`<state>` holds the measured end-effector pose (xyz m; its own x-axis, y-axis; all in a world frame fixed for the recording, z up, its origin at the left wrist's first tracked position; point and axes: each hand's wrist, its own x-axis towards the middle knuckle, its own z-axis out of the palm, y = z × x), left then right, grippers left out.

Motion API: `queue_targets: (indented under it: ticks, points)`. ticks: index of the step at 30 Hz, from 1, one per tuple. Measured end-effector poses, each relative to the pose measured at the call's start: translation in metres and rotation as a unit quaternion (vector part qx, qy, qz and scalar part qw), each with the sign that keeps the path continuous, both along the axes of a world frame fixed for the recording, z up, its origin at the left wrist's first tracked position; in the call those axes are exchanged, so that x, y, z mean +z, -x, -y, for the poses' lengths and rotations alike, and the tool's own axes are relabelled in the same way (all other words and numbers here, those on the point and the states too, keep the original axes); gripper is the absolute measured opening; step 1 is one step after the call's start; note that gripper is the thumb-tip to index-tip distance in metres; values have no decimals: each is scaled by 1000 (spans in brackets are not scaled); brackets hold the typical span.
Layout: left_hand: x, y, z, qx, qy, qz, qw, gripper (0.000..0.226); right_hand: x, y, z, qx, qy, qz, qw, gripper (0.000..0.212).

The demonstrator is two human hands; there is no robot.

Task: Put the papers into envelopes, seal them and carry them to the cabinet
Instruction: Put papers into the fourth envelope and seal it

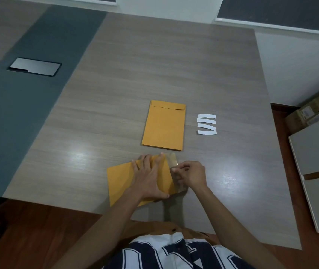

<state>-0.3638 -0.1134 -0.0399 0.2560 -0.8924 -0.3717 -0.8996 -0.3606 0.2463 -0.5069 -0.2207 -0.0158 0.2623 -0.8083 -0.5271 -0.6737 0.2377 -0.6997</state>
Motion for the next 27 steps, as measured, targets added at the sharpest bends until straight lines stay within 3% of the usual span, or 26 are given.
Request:
queue_targets:
  ticks: [2, 4, 9, 14, 19, 23, 27]
  points:
    - [-6, 1, 0, 21, -24, -9, 999, 144, -4, 5, 4, 23, 91, -60, 994, 16]
    - [-11, 5, -1, 21, -38, -1, 999, 136, -8, 7, 7, 65, 95, -85, 990, 22]
    - [-24, 9, -12, 3, -16, 25, 1000, 105, -9, 1, 1, 102, 55, -64, 991, 30]
    - [-20, -7, -17, -19, 6, 20, 1000, 64, -14, -6, -14, 172, 113, -22, 978, 26]
    - [-5, -21, -12, 43, 60, -33, 997, 61, -36, -8, -34, 305, 209, -31, 928, 31]
    - [-2, -18, -3, -30, 39, 17, 999, 61, -40, -10, -35, 373, 316, -73, 869, 36]
    - [-8, -19, 2, -95, -28, 104, 990, 57, -42, -8, -38, 439, 433, -141, 775, 36]
